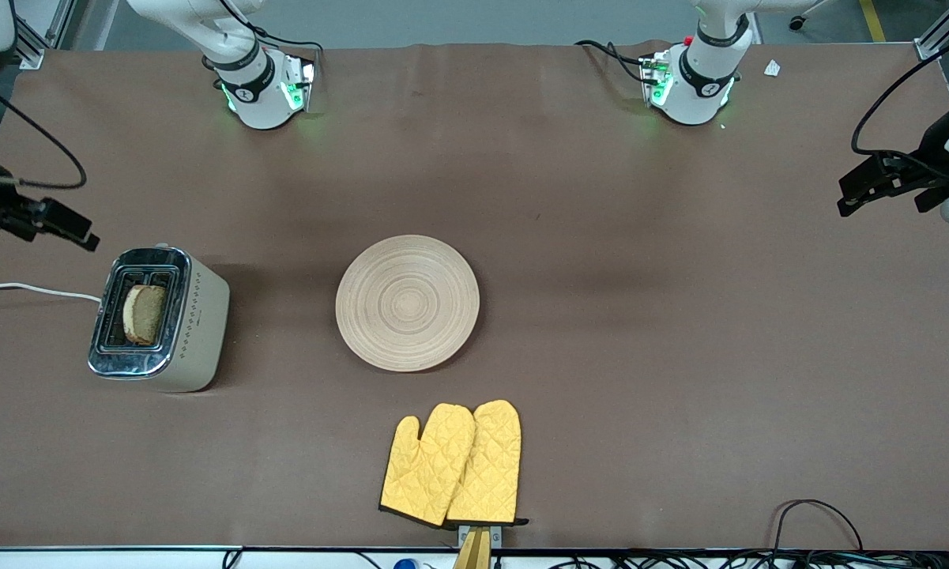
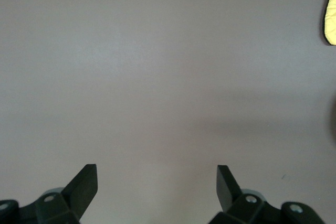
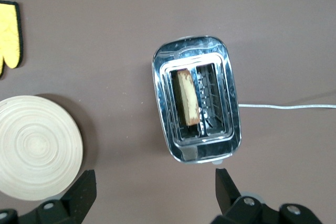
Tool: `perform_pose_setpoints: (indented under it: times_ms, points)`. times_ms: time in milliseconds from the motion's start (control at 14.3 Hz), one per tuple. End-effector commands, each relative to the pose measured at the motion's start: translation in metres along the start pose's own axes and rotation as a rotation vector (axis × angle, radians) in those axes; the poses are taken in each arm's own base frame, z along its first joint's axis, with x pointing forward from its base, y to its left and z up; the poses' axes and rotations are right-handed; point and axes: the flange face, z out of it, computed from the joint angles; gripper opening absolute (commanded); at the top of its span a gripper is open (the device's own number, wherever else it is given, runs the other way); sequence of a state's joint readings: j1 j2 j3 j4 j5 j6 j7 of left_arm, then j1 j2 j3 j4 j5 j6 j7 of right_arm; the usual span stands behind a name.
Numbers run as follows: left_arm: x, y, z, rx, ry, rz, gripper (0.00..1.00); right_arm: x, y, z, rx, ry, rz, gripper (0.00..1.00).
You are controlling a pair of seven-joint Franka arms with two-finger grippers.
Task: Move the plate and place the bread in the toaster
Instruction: 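Open the right gripper and raise it away from the toaster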
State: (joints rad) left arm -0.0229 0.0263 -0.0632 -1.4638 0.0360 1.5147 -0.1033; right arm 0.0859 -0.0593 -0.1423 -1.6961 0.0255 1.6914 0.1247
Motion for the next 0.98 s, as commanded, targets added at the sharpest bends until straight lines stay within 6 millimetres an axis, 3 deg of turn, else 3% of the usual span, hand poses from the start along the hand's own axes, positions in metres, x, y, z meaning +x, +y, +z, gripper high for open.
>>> perform_pose_setpoints:
  times_ms: [0,279,558,698,907]
  points:
    - [-0.004,-0.011,-0.008,0.003,0.007,-0.008,1.0,-0.023,0.003,-0.004,0.023,-0.022,-0.022,1.0]
    - [-0.004,-0.012,-0.008,-0.009,0.008,-0.009,1.0,-0.021,0.014,-0.036,0.014,-0.014,-0.002,1.0]
    - [-0.004,0.004,-0.006,-0.016,0.003,0.021,1.0,-0.017,0.007,-0.047,0.0,-0.028,-0.003,1.0]
    - [-0.007,0.024,-0.006,-0.018,0.004,0.054,1.0,-0.016,0.007,-0.048,0.003,-0.021,-0.016,1.0]
    - [-0.01,0.027,-0.006,-0.015,-0.017,0.067,1.0,-0.014,0.006,-0.053,0.008,-0.006,-0.004,1.0]
